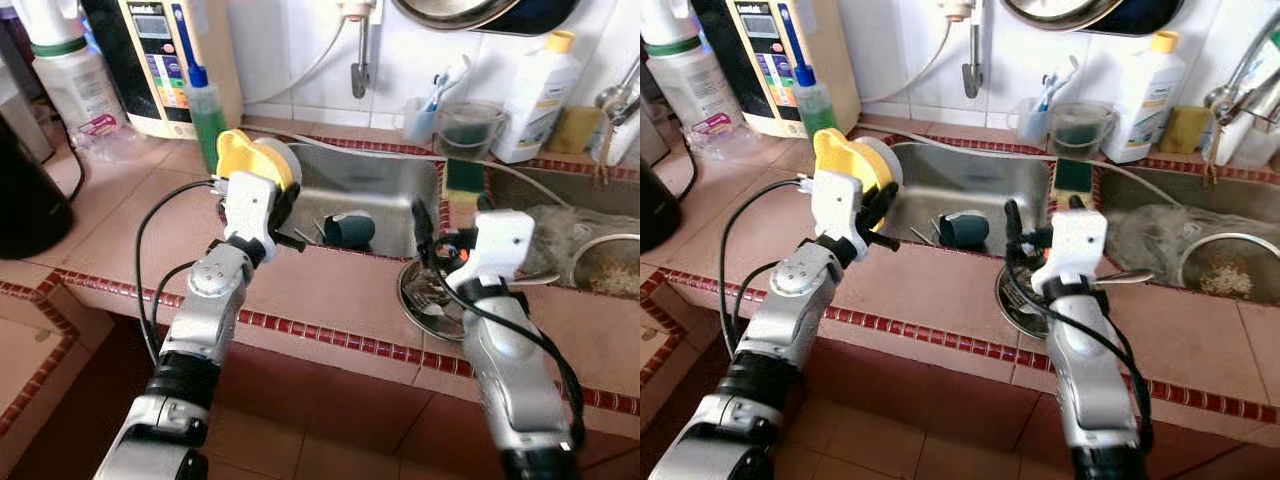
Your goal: Kitchen organization
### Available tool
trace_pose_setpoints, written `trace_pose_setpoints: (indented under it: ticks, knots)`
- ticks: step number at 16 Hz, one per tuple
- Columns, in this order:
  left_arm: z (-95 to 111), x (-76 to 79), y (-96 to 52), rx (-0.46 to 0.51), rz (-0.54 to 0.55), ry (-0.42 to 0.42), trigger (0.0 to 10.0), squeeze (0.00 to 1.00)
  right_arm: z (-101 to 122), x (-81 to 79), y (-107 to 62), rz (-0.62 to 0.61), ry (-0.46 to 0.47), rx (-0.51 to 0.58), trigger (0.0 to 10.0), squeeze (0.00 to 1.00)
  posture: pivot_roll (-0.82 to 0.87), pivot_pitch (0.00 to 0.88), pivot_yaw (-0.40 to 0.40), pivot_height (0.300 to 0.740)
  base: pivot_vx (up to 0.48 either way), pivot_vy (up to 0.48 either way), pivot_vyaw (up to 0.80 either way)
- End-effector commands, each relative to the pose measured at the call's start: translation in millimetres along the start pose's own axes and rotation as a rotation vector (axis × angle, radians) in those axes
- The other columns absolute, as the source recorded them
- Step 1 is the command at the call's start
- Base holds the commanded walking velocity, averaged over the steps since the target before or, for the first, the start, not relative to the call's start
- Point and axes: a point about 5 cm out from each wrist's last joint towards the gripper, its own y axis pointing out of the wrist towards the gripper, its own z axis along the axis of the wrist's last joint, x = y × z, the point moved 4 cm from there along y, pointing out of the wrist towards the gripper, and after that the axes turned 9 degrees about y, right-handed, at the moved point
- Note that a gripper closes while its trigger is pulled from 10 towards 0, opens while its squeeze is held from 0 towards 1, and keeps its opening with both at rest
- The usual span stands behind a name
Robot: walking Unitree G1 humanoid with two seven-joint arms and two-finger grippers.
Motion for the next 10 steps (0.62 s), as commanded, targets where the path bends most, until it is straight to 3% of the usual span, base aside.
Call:
trace_pose_setpoints:
  ticks: [1, 10]
  knots:
    - [9, -2.1, 5.8, 0.029, -0.025, 0.041, 10.0, 0.0, 6, 0.7, -4.0, 0.002, -0.008, 0.004, 10.0, 0.0, -0.33, 0.0, 0.092, 0.74, 0.0, 0.0, 0.0]
    - [23, 14.2, 35.4, 0.034, -0.194, 0.1, 10.0, 0.0, 20, -0.6, -52.5, -0.022, -0.024, -0.043, 10.0, 0.0, -0.47, 0.126, 0.173, 0.74, 0.0, 0.0, 0.0]
